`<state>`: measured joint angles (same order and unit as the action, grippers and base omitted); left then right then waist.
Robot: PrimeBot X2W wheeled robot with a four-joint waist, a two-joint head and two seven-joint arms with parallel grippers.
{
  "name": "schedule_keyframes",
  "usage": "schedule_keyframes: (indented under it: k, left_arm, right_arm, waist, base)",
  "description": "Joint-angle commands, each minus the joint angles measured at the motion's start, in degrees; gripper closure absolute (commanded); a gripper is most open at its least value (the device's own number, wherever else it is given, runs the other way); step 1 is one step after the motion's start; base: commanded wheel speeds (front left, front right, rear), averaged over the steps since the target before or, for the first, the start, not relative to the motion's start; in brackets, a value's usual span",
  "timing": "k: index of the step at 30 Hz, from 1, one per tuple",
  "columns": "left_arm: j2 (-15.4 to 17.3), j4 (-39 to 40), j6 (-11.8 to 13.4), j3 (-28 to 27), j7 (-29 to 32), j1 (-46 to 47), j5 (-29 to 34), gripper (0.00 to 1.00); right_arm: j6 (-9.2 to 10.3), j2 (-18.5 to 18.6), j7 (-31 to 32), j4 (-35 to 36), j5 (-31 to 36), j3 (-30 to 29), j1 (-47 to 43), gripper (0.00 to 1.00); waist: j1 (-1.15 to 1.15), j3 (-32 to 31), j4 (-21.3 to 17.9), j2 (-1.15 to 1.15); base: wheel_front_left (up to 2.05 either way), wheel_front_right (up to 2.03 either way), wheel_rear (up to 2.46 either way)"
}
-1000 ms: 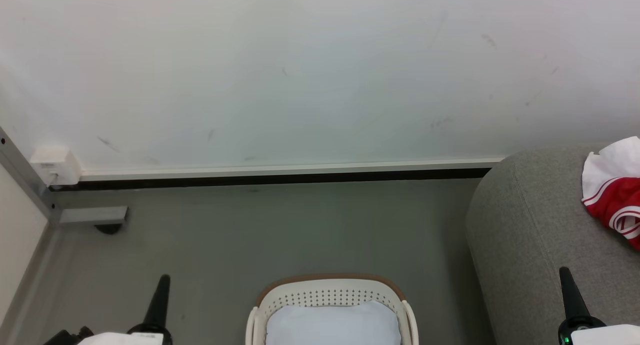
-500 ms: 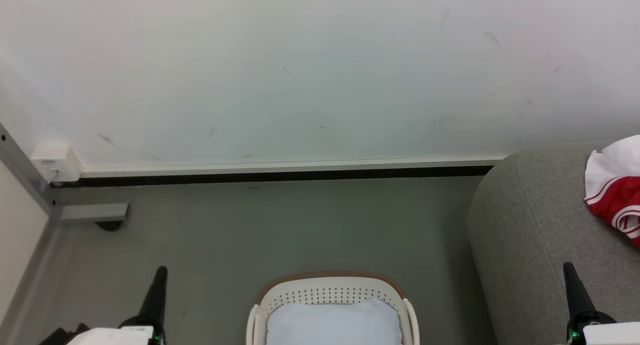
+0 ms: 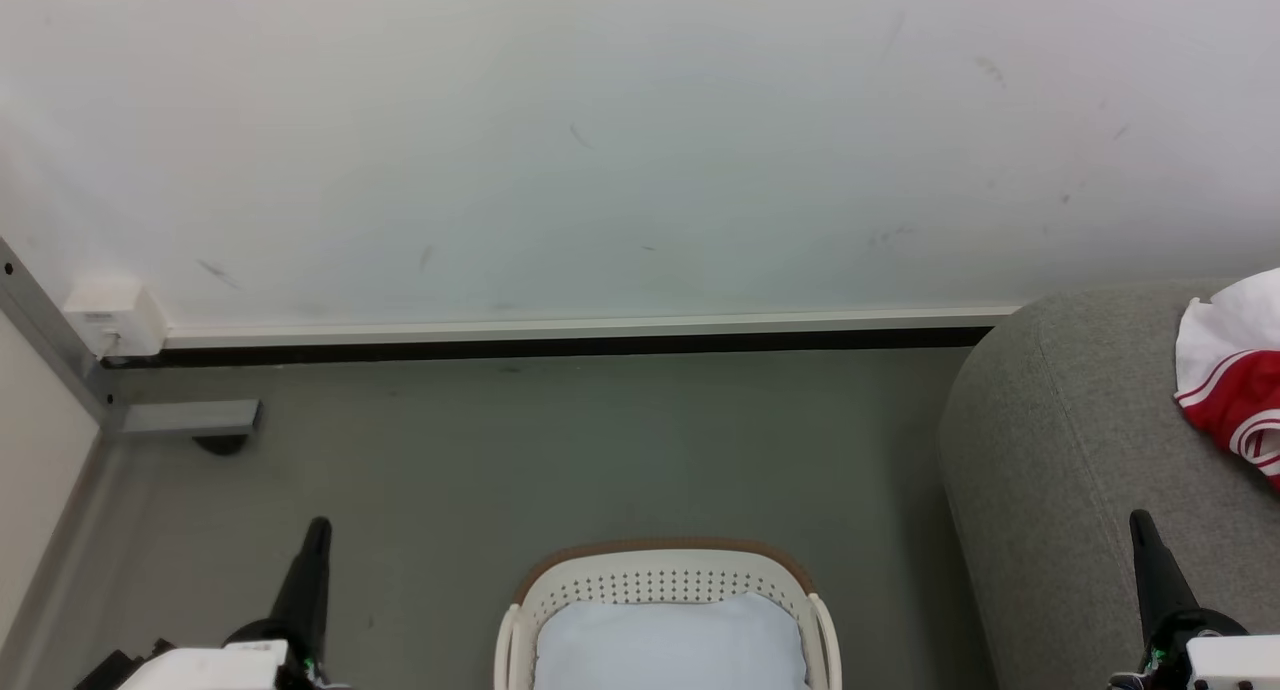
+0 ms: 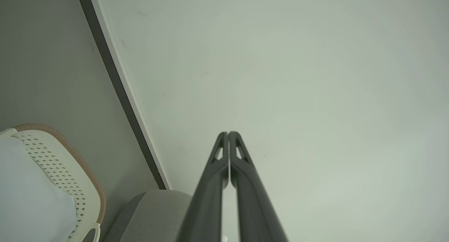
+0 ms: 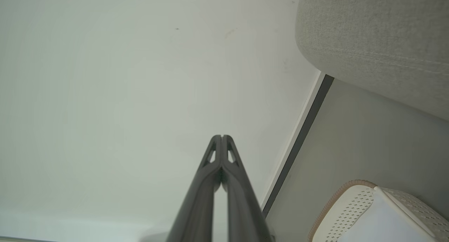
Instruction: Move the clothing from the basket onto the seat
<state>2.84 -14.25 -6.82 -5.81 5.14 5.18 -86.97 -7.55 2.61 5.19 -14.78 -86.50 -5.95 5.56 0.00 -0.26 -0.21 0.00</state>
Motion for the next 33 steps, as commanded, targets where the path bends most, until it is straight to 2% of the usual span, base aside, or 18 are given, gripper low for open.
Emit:
schedule_keyframes:
  k: [1, 13, 33]
  left_arm:
    - [0.15, 0.28, -0.39, -0.38, 0.36, 0.72, -1.11, 1.0]
    - [0.08, 0.26, -0.89, -0.9, 1.59, 1.38, -5.87, 1.0]
    - [0.09, 0.27, -0.86, -0.88, 1.63, 1.36, -5.79, 1.0]
  right_arm:
    - [0.11, 0.45, 0.35, 0.51, -1.5, -0.26, 0.58, 1.0]
    - [0.12, 0.47, 1.51, 1.0, -6.05, -0.78, 1.01, 1.0]
    - [0.12, 0.46, 1.55, 0.95, -5.95, -0.74, 1.0, 1.0]
  waist:
    - [0.0, 0.04, 0.02, 0.0]
    - [0.0, 0.43, 0.2, 0.0]
    - [0.0, 0.44, 0.21, 0.0]
  base:
    - [0.0, 0.0, 0.0]
    - [0.0, 0.0, 0.0]
    - [0.0, 0.0, 0.0]
